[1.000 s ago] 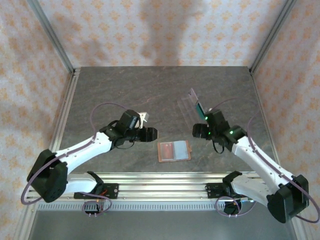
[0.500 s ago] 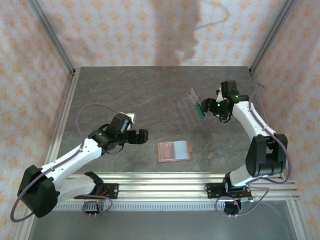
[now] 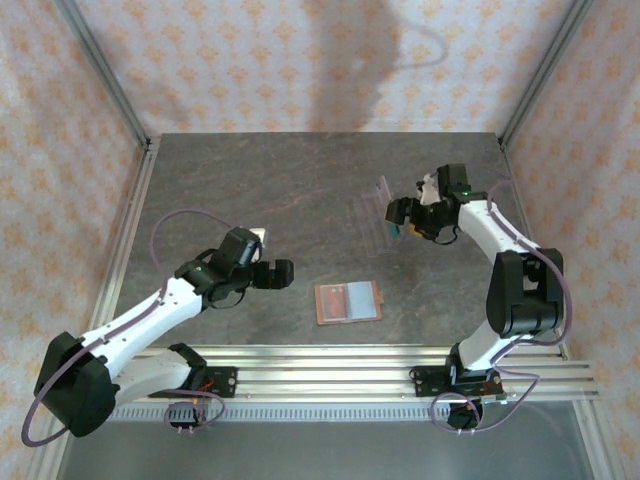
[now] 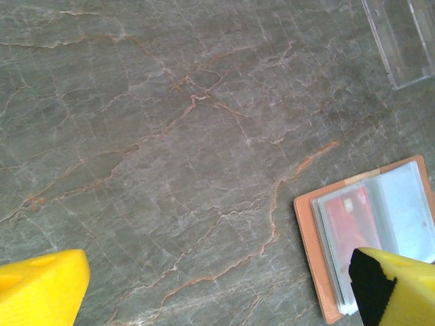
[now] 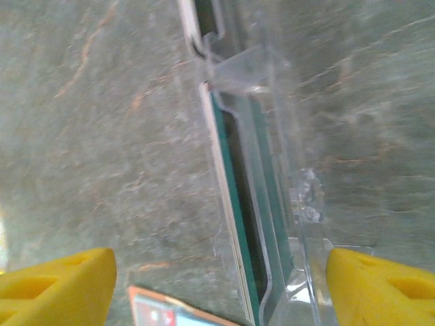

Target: Put the credit cards into the card holder

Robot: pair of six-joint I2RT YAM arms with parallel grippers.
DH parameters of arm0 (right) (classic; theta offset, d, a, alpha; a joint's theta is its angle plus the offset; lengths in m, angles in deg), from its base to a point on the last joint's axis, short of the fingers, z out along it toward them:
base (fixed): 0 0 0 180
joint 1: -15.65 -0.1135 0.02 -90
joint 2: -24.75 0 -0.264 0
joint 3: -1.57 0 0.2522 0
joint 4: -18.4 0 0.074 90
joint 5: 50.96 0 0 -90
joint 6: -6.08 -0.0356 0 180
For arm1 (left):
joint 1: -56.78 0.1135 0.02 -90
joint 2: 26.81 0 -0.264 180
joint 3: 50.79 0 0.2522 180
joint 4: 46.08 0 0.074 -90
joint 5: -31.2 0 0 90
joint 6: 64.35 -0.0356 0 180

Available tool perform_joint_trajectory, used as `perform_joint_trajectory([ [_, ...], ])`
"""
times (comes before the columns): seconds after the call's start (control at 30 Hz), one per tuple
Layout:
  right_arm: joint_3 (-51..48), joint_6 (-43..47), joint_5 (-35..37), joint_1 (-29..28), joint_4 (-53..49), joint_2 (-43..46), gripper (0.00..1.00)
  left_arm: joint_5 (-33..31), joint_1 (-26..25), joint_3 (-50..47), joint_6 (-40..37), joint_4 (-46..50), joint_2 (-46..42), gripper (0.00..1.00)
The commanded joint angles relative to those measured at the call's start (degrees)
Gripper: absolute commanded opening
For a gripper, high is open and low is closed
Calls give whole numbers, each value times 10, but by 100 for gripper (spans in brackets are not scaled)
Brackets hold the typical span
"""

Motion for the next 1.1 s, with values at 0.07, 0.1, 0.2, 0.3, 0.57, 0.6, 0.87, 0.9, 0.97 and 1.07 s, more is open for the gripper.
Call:
perform_joint_trajectory([
  [0.07,-13,-13,-82,-29,52,-10,79,3,11,-7,23,-32,-16,99],
  [0.1,-19,-17,-69,-31,55,-9,79,25,15,-12,26,-49,-13,99],
  [0.2,-28,-23,-8,-30,48,3,79,74,30,-10,37,-62,3,99],
  [0.3,-17,-18,79,-34,16,24,80,78,33,-12,38,-66,13,99],
  [0.57,142,-40,286,-68,-45,-33,91,55,33,-18,38,-56,32,99],
  [0.6,174,-38,311,-75,-53,-53,99,58,34,-19,38,-53,33,99],
  [0.87,372,11,361,-115,-124,-210,99,71,33,-81,78,-79,-11,99],
  [0.9,386,17,354,-118,-129,-227,99,67,33,-85,79,-76,-18,99],
  [0.97,408,21,384,-122,-144,-252,99,59,34,-92,80,-76,-28,99],
  [1.07,412,25,447,-123,-149,-268,99,56,34,-88,69,-65,-34,100],
])
